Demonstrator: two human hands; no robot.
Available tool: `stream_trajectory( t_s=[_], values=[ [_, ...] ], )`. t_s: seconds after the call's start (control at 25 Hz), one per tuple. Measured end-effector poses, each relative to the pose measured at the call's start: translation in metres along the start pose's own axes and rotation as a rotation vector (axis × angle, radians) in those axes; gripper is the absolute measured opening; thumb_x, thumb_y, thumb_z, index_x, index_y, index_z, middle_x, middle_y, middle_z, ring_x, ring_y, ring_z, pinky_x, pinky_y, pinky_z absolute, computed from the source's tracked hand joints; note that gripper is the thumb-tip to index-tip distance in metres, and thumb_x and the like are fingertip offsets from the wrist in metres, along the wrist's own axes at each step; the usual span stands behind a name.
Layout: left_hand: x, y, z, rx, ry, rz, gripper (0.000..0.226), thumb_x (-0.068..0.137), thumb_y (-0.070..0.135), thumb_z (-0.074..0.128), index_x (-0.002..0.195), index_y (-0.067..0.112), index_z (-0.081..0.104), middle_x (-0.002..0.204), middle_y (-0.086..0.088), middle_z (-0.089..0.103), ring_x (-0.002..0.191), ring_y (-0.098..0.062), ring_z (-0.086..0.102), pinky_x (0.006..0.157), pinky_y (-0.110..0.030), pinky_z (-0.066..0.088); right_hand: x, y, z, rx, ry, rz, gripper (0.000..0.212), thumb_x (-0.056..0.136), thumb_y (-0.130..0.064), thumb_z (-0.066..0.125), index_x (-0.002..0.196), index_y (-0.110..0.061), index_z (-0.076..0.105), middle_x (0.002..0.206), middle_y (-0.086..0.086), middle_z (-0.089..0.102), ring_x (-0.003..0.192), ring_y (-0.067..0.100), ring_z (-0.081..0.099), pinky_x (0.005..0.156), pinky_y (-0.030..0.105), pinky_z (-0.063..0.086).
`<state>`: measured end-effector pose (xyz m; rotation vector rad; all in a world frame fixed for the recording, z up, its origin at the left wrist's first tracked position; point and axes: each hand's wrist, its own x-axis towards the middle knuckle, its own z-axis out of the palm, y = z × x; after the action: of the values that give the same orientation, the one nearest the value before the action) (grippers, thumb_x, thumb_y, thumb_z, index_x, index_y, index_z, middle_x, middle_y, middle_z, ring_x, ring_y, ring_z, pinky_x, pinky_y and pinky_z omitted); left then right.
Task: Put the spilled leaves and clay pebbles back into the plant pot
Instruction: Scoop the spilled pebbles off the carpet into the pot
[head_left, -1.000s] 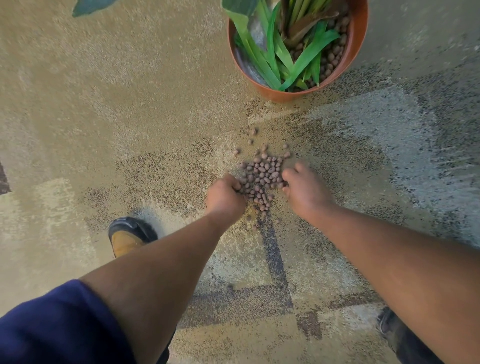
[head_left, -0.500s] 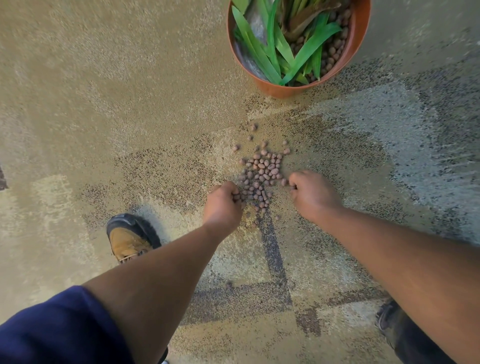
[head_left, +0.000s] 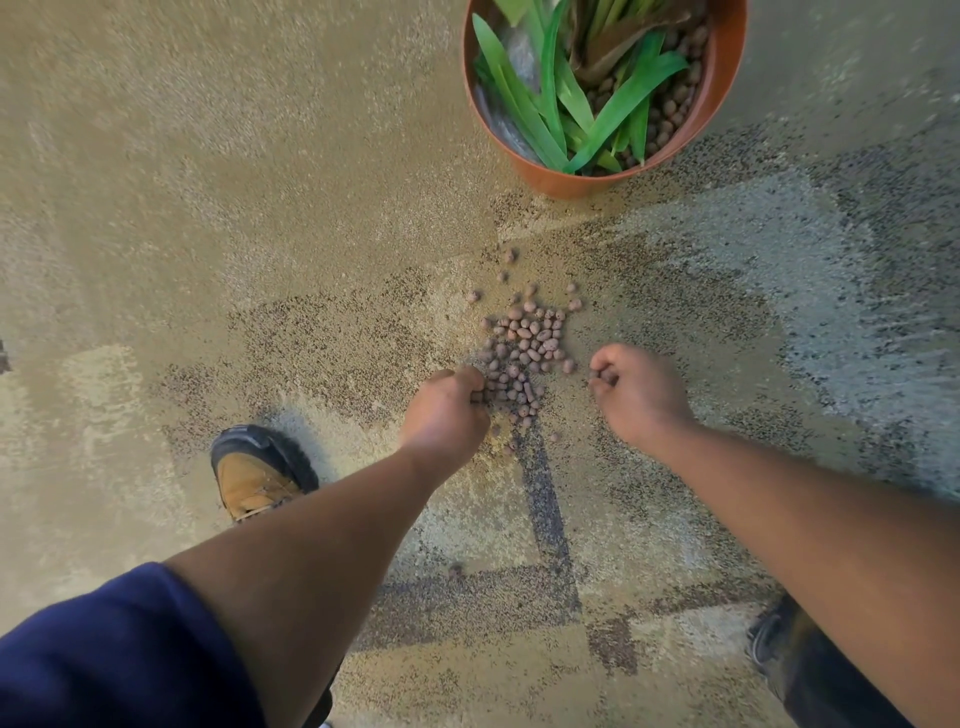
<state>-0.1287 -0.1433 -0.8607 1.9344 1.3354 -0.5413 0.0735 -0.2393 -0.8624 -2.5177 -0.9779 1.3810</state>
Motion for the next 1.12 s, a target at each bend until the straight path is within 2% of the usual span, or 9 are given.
stream_trajectory(
  t_s=[0.24, 0.44, 0.52, 0.6, 0.68, 0.8, 0.96, 1.04, 1.12],
  values=[
    [0.005, -0.002, 0.003, 0.022, -0.035, -0.009, 0.010, 0.098, 0.016, 0.063, 0.107, 0.017, 0.067, 0.104, -0.001, 0.062, 0.085, -0.016, 0.064, 0.063, -0.012, 0.049, 0.000, -0.004, 0.002, 0.062, 0.022, 0.072, 0.013, 0.094, -0.006, 0.069, 0.092, -0.019, 0.067, 0.084, -0.004, 0.066, 0.074, 0.009, 0.066, 0.058, 0.021, 0.055],
    [0.004, -0.004, -0.009, -0.214, -0.066, -0.105, 0.014, 0.094, 0.006, 0.067, 0.101, 0.017, 0.070, 0.096, -0.001, 0.071, 0.078, -0.005, 0.071, 0.060, -0.009, 0.055, -0.007, -0.008, -0.003, 0.356, 0.023, 0.189, 0.019, 0.093, -0.001, 0.069, 0.091, -0.020, 0.065, 0.093, 0.002, 0.070, 0.085, 0.019, 0.071, 0.066, 0.023, 0.055],
    [0.000, 0.008, -0.026, -0.347, -0.026, -0.151, 0.014, 0.093, 0.008, 0.070, 0.100, 0.020, 0.068, 0.091, 0.000, 0.071, 0.076, -0.006, 0.071, 0.063, -0.008, 0.055, -0.015, -0.016, -0.015, 0.499, 0.048, 0.204, 0.020, 0.093, -0.001, 0.068, 0.091, -0.021, 0.064, 0.093, 0.002, 0.069, 0.088, 0.022, 0.071, 0.071, 0.028, 0.059],
    [-0.005, 0.036, -0.055, -0.529, 0.014, -0.120, 0.015, 0.092, 0.009, 0.072, 0.097, 0.022, 0.067, 0.088, -0.001, 0.070, 0.079, -0.015, 0.072, 0.073, -0.018, 0.060, -0.024, -0.033, -0.034, 0.622, 0.151, 0.151, 0.021, 0.093, -0.002, 0.069, 0.091, -0.023, 0.064, 0.093, 0.000, 0.070, 0.088, 0.019, 0.072, 0.077, 0.031, 0.062],
    [-0.005, 0.075, -0.093, -0.698, 0.088, 0.013, 0.014, 0.091, 0.009, 0.074, 0.095, 0.020, 0.066, 0.089, -0.004, 0.070, 0.081, -0.019, 0.072, 0.079, -0.027, 0.062, -0.027, -0.057, -0.066, 0.718, 0.295, 0.024, 0.019, 0.092, -0.005, 0.070, 0.095, -0.023, 0.065, 0.092, -0.003, 0.070, 0.083, 0.011, 0.071, 0.076, 0.027, 0.062],
    [0.015, 0.130, -0.142, -0.816, 0.226, 0.195, 0.016, 0.088, 0.004, 0.077, 0.096, 0.013, 0.066, 0.089, -0.008, 0.072, 0.077, -0.019, 0.073, 0.074, -0.028, 0.063, -0.017, -0.090, -0.115, 0.818, 0.437, -0.144, 0.016, 0.091, -0.006, 0.073, 0.097, -0.019, 0.067, 0.091, -0.002, 0.070, 0.079, 0.008, 0.070, 0.073, 0.024, 0.062],
    [0.059, 0.158, -0.166, -0.864, 0.352, 0.103, 0.023, 0.084, 0.004, 0.081, 0.103, 0.004, 0.068, 0.085, -0.006, 0.075, 0.064, -0.005, 0.073, 0.058, -0.016, 0.057, 0.015, -0.111, -0.142, 0.819, 0.422, -0.151, 0.017, 0.089, -0.007, 0.077, 0.101, -0.016, 0.068, 0.092, 0.001, 0.072, 0.081, 0.009, 0.073, 0.072, 0.025, 0.063],
    [0.070, 0.151, -0.164, -0.874, 0.392, 0.070, 0.027, 0.086, 0.005, 0.079, 0.109, 0.005, 0.067, 0.091, -0.002, 0.076, 0.071, -0.001, 0.074, 0.060, -0.016, 0.058, 0.029, -0.113, -0.143, 0.822, 0.408, -0.131, 0.022, 0.089, -0.005, 0.076, 0.107, -0.015, 0.069, 0.099, 0.001, 0.073, 0.092, 0.012, 0.074, 0.082, 0.030, 0.064],
    [0.068, 0.144, -0.157, -0.879, 0.427, 0.108, 0.019, 0.088, 0.001, 0.076, 0.103, 0.011, 0.069, 0.089, 0.004, 0.075, 0.075, 0.000, 0.074, 0.066, -0.019, 0.061, 0.029, -0.109, -0.141, 0.822, 0.430, -0.135, 0.022, 0.089, 0.000, 0.073, 0.105, -0.015, 0.070, 0.099, 0.001, 0.073, 0.095, 0.016, 0.073, 0.086, 0.034, 0.063]
  ],
)
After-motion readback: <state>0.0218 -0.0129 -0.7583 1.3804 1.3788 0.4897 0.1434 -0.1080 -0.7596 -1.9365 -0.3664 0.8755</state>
